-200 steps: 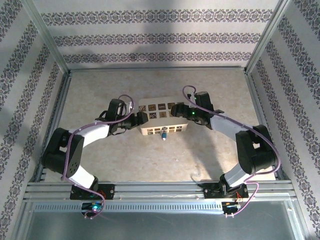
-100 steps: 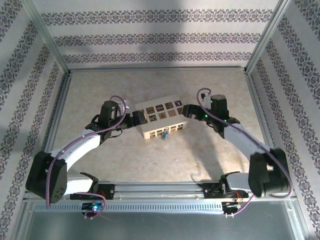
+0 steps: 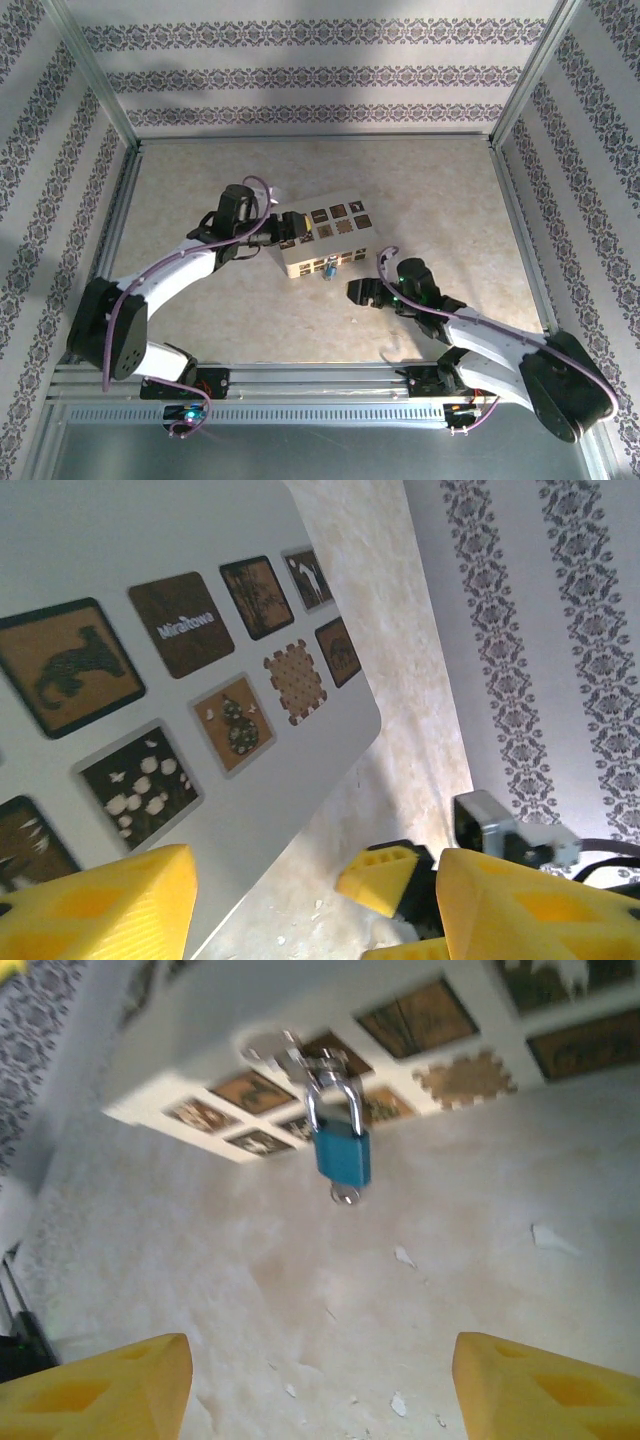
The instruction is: Unlock a padlock with a key
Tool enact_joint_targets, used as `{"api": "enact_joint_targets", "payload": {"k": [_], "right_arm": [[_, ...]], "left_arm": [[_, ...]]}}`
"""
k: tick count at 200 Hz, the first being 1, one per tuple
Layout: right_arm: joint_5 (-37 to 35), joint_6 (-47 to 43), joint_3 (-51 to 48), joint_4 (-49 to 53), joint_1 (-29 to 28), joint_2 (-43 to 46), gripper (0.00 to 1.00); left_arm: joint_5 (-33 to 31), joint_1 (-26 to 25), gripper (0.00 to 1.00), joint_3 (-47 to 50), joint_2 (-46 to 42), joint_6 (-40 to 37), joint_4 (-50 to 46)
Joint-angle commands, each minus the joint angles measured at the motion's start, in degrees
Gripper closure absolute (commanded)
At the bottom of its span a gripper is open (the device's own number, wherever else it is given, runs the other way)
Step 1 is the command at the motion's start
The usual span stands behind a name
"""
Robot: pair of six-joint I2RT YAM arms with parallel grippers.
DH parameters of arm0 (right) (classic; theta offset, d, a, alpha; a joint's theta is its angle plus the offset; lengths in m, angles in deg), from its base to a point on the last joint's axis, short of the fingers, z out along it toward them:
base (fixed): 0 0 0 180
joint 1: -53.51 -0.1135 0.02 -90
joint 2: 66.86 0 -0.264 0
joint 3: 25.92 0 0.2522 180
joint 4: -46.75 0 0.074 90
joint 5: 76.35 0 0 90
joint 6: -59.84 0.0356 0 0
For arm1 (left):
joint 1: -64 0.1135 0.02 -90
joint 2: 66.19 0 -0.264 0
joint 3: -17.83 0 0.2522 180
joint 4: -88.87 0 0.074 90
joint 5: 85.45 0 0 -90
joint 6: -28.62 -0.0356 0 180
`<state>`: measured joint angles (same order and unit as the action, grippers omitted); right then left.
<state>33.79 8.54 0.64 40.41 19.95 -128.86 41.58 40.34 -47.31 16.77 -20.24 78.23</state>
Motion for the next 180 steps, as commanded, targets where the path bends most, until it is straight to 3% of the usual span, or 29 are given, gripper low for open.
{"api": "enact_joint_targets", "payload": {"k": [1,20,50,180], "right_arm": [[-3.6,2.0,0.0,-13.4,-2.3,-5.8,0.32],[-4.5,2.5,-0.3,-22.0,-2.9,-12.6,0.33],[-4.3,1.4,2.1,-27.1,-2.9,-20.3,0.34],[1.9,-2.0,9.6,-30.8,0.8,-34.8,0.47]], "left_arm": [[2.5,-1.1,0.37,-3.8,3.1,-1.6,1.6],[1.9,-1.1,0.37,-5.1,5.0,-2.5,1.2],[1.2,-1.2,0.37,-6.5,7.3,-4.0,-0.2],[0.1,-1.0,0.42,-6.4,14.1,-2.4,2.1]]}}
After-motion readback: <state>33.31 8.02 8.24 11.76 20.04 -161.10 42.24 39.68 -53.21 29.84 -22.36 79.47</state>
